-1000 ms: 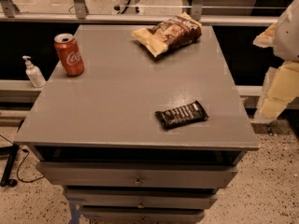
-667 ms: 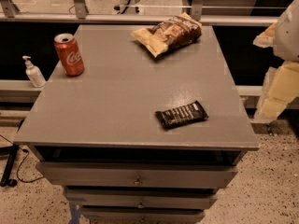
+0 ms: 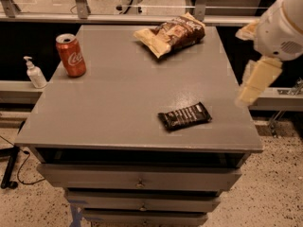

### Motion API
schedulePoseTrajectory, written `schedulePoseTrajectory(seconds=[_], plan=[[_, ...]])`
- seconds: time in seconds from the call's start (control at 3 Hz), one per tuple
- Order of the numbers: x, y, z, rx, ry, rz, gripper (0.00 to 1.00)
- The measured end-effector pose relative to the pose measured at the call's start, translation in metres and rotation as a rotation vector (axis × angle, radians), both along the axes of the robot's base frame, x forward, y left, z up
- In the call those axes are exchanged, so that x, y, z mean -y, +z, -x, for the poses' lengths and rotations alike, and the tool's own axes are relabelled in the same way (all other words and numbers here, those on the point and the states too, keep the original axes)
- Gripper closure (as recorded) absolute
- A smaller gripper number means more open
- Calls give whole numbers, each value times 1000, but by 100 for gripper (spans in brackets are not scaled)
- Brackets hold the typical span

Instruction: Move brown chip bag near rxbar chocolate

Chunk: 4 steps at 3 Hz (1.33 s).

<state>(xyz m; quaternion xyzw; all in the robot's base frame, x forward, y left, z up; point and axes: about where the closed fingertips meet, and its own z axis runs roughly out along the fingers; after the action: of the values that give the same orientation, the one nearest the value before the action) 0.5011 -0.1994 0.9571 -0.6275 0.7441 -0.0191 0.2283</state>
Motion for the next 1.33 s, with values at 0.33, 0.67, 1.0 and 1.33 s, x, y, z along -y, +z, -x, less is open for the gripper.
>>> schedulePoseTrajectory(seconds=[0.33,0.67,1.0,1.33], plan=[[-16,-14,-63,73,53,-105,0],[-35,-29,-130,101,61,-237,0],[-51,-47,-193,106,45,-338,0],[-58,-61,-242,112,9,-415,0]])
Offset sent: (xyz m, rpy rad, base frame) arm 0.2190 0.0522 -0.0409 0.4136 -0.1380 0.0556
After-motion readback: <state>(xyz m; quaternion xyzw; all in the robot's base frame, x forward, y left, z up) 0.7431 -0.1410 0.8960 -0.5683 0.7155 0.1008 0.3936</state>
